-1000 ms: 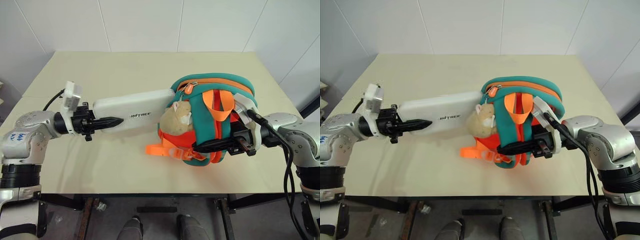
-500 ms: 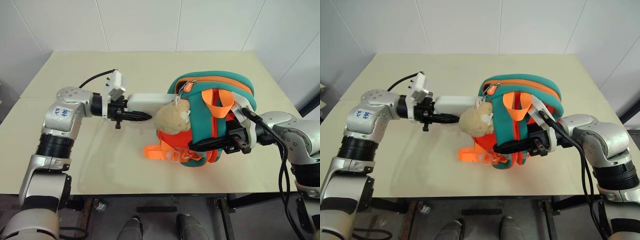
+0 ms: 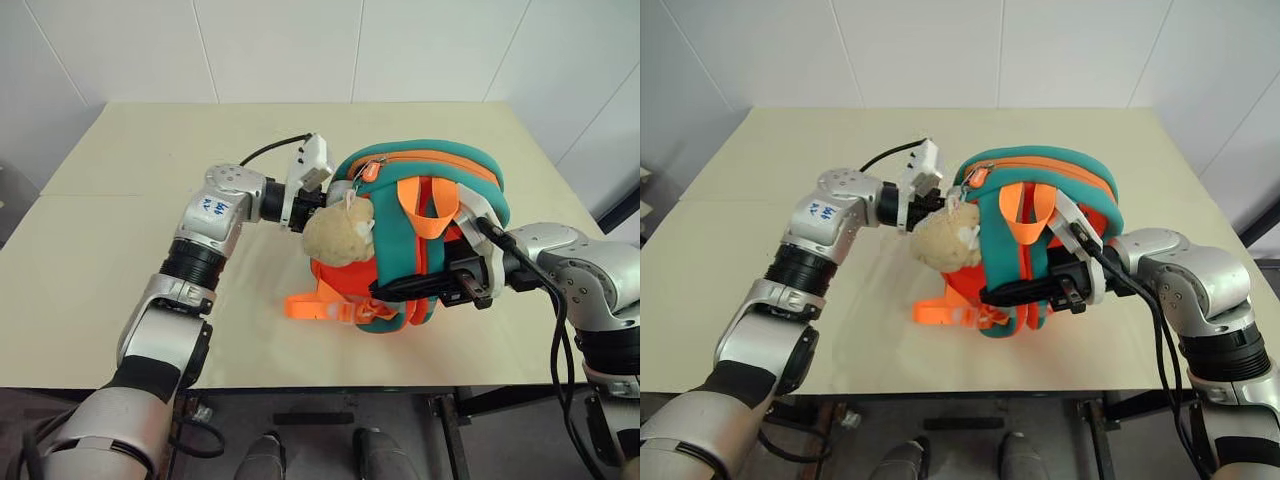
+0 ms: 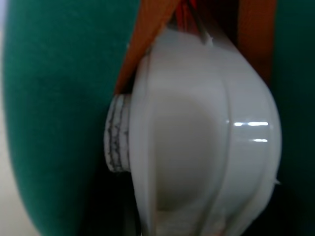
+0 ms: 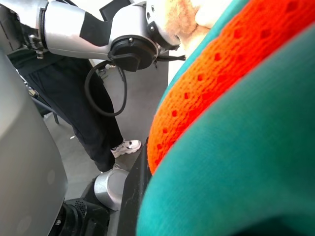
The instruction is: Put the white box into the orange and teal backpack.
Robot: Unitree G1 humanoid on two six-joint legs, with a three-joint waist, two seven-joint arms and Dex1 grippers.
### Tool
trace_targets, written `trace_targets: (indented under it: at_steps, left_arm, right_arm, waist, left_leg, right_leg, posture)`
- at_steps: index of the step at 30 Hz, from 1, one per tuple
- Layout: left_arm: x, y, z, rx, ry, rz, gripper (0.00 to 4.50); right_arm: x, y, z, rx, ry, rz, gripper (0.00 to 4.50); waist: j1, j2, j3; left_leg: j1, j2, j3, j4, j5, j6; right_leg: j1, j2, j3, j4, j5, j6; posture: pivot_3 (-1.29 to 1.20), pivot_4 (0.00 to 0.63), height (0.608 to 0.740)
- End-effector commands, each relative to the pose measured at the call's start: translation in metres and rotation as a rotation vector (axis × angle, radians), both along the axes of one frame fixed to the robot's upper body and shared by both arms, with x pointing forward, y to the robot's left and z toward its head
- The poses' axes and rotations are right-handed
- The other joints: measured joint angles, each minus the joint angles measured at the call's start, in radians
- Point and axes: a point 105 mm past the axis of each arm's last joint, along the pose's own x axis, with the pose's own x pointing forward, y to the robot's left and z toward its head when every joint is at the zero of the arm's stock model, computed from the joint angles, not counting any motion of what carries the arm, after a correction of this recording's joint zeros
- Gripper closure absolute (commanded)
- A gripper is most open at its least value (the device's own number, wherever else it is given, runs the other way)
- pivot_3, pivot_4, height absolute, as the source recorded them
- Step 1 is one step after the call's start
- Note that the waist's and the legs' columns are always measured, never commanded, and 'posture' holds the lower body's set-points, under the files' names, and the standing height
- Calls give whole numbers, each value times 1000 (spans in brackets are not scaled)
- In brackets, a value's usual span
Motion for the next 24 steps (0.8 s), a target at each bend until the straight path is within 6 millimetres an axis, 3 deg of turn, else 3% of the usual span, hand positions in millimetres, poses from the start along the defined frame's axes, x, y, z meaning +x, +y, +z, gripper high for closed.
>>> trace_targets:
  at_steps: [1, 6, 10, 17, 20, 24]
  left_arm:
    - [-5, -9, 6, 20, -45, -35, 2530]
    - [-11, 2, 8, 17, -2, -42, 1059]
    - [-25, 23, 9, 35, -31, -133, 10]
    - [-37, 68, 19, 21, -126, -175, 10]
    - [-44, 80, 30, -40, -129, -171, 10]
    - [-51, 93, 27, -3, -140, -155, 10]
  right_arm:
    - [-5, 1, 7, 11, -54, 9, 4500]
    - [-7, 0, 4, 13, -47, 1, 4500]
    - [-5, -1, 2, 15, -43, -11, 4500]
    - [2, -2, 0, 10, -43, -26, 4500]
    - [6, -3, -2, 6, -43, -32, 4500]
    - [9, -4, -4, 3, -43, -34, 4500]
  waist:
    - [0, 0, 0]
    - [-3, 0, 0]
    - [-8, 0, 0]
    - [-2, 0, 0]
    - [-1, 0, 0]
    - [-1, 0, 0]
  left_leg:
    - [0, 0, 0, 1, 0, 0]
    - [0, 0, 0, 0, 0, 0]
    - [0, 0, 0, 0, 0, 0]
    - [0, 0, 0, 0, 0, 0]
    - [0, 0, 0, 0, 0, 0]
    - [0, 0, 0, 1, 0, 0]
  right_leg:
    - [0, 0, 0, 0, 0, 0]
    - [0, 0, 0, 1, 0, 0]
    - [0, 0, 0, 1, 0, 0]
    - [0, 0, 0, 1, 0, 0]
    - [0, 0, 0, 1, 0, 0]
    - [0, 0, 0, 2, 0, 0]
  posture:
    - [0, 150, 740]
    - [0, 150, 740]
    - [0, 150, 740]
    - [0, 150, 740]
    - [0, 150, 740]
    - [0, 150, 740]
